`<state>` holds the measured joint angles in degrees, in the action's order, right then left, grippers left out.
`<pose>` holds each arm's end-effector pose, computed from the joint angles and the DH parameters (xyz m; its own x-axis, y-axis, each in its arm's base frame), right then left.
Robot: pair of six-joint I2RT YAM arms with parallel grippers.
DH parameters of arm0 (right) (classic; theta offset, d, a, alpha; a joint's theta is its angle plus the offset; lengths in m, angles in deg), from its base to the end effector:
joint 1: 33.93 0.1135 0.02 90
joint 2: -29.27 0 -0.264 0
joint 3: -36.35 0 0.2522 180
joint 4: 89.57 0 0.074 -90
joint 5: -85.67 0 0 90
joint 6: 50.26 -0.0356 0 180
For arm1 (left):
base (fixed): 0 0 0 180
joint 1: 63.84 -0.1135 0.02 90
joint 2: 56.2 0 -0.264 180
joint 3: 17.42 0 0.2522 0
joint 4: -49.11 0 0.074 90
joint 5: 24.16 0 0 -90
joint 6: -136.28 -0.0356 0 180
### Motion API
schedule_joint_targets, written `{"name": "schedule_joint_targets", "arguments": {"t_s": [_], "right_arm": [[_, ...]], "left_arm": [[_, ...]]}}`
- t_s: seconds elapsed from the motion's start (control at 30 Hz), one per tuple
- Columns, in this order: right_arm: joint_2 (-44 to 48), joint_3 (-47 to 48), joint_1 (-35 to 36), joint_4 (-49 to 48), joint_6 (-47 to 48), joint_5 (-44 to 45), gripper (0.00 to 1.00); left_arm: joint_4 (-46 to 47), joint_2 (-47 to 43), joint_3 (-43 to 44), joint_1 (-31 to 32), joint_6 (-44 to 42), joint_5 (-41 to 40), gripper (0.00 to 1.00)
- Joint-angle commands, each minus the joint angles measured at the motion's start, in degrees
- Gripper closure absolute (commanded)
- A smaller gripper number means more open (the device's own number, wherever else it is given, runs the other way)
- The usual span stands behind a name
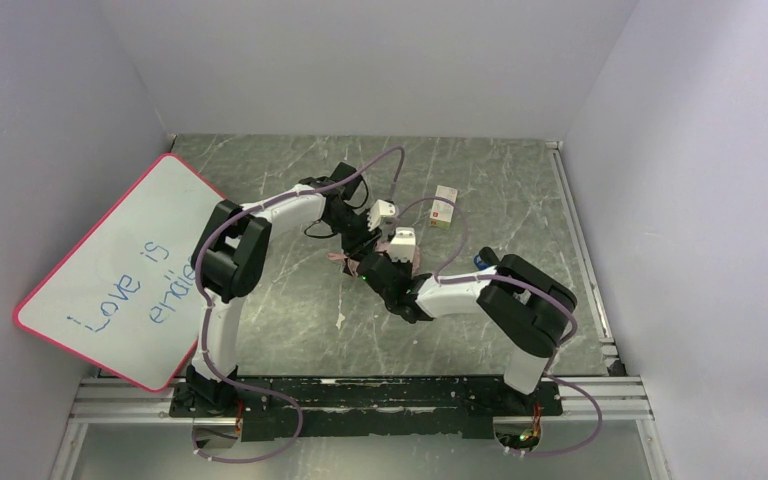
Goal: Put away the umbrella
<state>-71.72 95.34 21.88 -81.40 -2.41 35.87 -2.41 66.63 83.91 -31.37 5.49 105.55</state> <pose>0.2003 0.2539 0.1262 -0.5880 0.0466 -0.8075 -0.0066 0.9980 0.0623 0.3484 -0.2486 0.1459 -0.2383 0.7473 -0.6203 0.9590 0.0801 -0.2718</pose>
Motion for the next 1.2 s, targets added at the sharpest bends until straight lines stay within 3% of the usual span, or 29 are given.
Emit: {"name": "schedule_joint_targets", "arguments": {"t_s": [0.0,0.1,0.2,0.8,1.17], "right_arm": [[-0.85,-5.41,-0.19,8.6,-0.27,-8.32,1.0],[2.16,-7.29,0.0,7.97,0.24,-10.89,1.0],[4.14,-8.91,0.68,8.4,-0.13,-13.04,1.0],[16.2,-19.94,4.75,9.69,-7.89,-17.18,1.0],[31.01,-27.33,4.77,-2.09,-8.2,-23.16,1.0]], "left_arm": [[-2.61,11.38,-6.27,2.51,1.11,-17.0,0.78],[-1.97,11.58,-6.06,2.51,2.8,-17.9,0.81],[-1.3,12.16,-5.34,2.51,4.87,-19.07,0.95],[1.86,10.95,-6.5,2.76,8.75,-23.37,0.95],[3.01,9.76,-7.68,5.13,11.13,-26.61,0.95]]}}
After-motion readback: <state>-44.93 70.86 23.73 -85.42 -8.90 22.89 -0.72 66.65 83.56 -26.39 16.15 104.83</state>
